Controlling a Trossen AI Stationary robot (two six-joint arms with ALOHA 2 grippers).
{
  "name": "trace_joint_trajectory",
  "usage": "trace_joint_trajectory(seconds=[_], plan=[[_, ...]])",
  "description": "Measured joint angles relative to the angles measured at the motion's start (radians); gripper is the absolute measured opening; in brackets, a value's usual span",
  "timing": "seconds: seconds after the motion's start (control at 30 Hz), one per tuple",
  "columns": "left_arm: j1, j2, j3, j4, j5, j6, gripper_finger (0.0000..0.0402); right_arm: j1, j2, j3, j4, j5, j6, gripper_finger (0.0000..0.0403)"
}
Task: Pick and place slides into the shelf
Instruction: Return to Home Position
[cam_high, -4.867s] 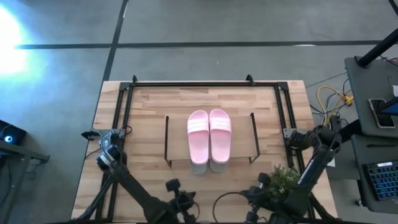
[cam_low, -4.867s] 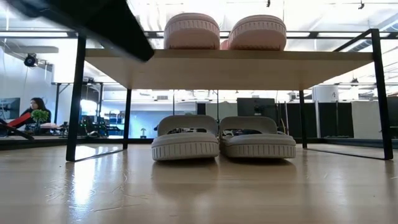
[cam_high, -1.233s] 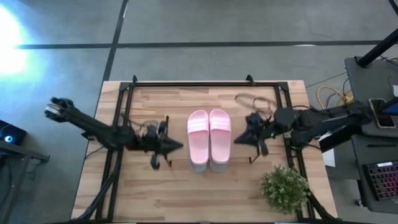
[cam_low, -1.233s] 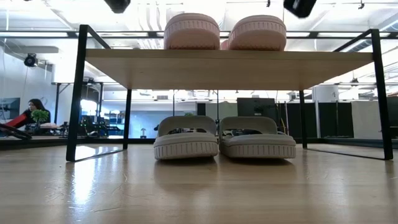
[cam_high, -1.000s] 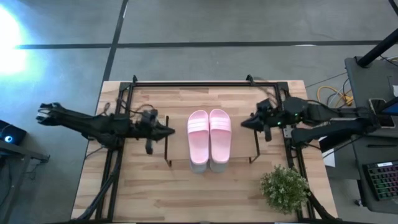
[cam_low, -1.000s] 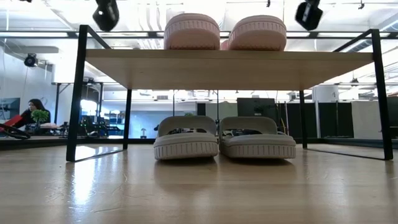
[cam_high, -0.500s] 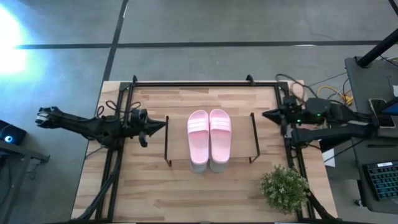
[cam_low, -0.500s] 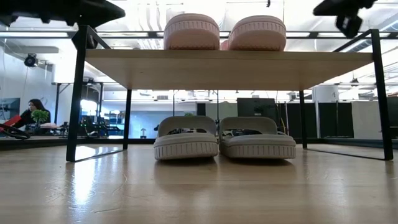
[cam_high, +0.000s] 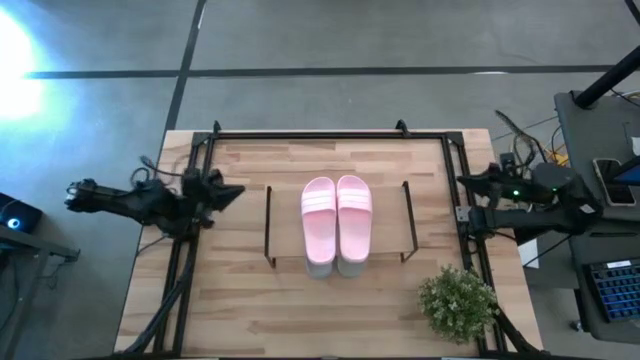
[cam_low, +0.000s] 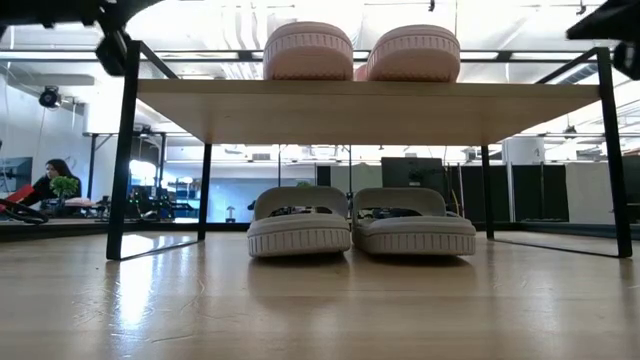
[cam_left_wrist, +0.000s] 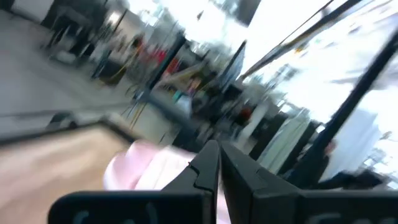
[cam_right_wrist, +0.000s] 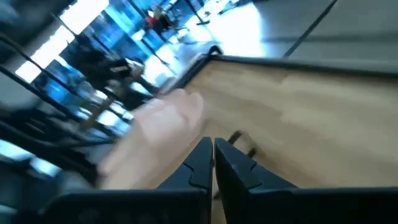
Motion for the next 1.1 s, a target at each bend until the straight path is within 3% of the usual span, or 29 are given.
trace_joint_trajectory(seconds=[0.07,0.13,0.3,0.4,0.57,0.77,1.1], plan=[[-0.001,-0.015,0.0,0.021,0.006,0.041,0.0001,0.0,-0.042,0.0,0.003,-0.009,0.095,0.0011],[0.0,-0.025,0.002,0.041,0.007,0.12,0.0001,0.0,-0.07,-0.002,0.026,-0.009,0.084,0.0011],[0.0,-0.019,-0.031,0.067,0.191,0.332,0.0001,0.0,-0.05,-0.007,0.122,-0.131,-0.238,0.0011],[-0.001,-0.029,-0.106,0.16,0.209,0.336,0.0001,0.001,-0.043,-0.055,0.263,-0.279,-0.421,0.0011],[0.0,-0.025,-0.314,0.472,0.222,0.347,0.0001,0.001,-0.066,-0.166,0.405,-0.353,-0.5,0.0011],[0.016,-0.022,-0.322,0.524,0.315,0.425,0.0001,0.001,-0.068,-0.241,0.58,-0.51,-0.607,0.0011],[0.04,0.045,-0.322,0.603,0.324,0.378,0.0001,0.0,-0.068,-0.402,0.806,-0.517,-0.547,0.0011]])
